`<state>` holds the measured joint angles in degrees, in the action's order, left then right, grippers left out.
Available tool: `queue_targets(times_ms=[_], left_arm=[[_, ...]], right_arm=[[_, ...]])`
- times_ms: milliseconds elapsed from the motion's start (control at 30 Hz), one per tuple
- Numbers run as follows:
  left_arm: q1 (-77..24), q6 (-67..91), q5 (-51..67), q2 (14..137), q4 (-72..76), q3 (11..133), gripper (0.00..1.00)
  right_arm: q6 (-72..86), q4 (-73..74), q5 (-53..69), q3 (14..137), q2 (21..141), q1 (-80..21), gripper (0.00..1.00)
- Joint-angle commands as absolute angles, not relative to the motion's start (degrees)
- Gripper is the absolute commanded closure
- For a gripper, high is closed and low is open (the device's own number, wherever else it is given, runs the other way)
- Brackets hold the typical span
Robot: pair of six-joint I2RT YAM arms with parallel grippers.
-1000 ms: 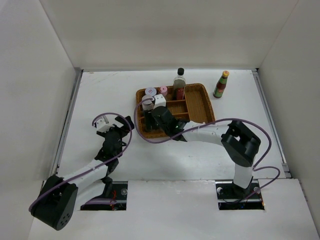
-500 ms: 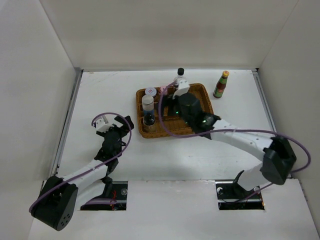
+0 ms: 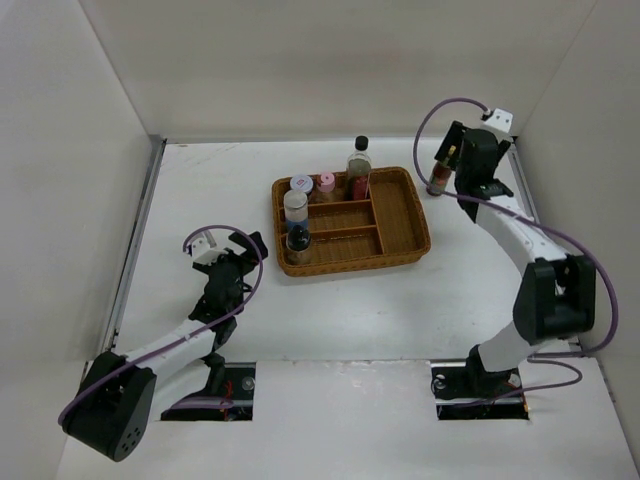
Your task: Organize the condiment bottles
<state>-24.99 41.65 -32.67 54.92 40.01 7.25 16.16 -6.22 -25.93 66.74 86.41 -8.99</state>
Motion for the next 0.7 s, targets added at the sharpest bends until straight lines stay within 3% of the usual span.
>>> queue_targets(times_ms=[0,133,300,500,567,667], left_arm=[[-24.83,42.28,-31.82,54.85,42.01,6.94,0.00],[-24.83,42.36,-31.73,55.98,42.45,7.12,0.00],[-25.00,42.63,-31.38,56.42,42.54,7.29,0.00],[-24.65,42.71,-31.11,56.07,42.63,7.12,0.00],[-24.30,42.71,-30.94,56.86,42.63,7.29,0.00],[-24.12,42.80,-30.67,56.60,42.63,7.21,0.00]], right_arm=[[12.85,-5.45,-24.36,74.51,93.05,-7.87,0.08],[10.63,-3.61,-22.06,80.94,100.36,-6.46,0.06],[10.37,-3.34,-20.83,85.51,106.60,-6.19,0.15],[10.02,-4.74,-22.41,87.80,110.39,-5.84,0.40],[9.67,-6.41,-22.41,87.37,110.30,-5.58,0.53],[9.23,-8.87,-22.59,85.79,107.77,-5.84,0.62]])
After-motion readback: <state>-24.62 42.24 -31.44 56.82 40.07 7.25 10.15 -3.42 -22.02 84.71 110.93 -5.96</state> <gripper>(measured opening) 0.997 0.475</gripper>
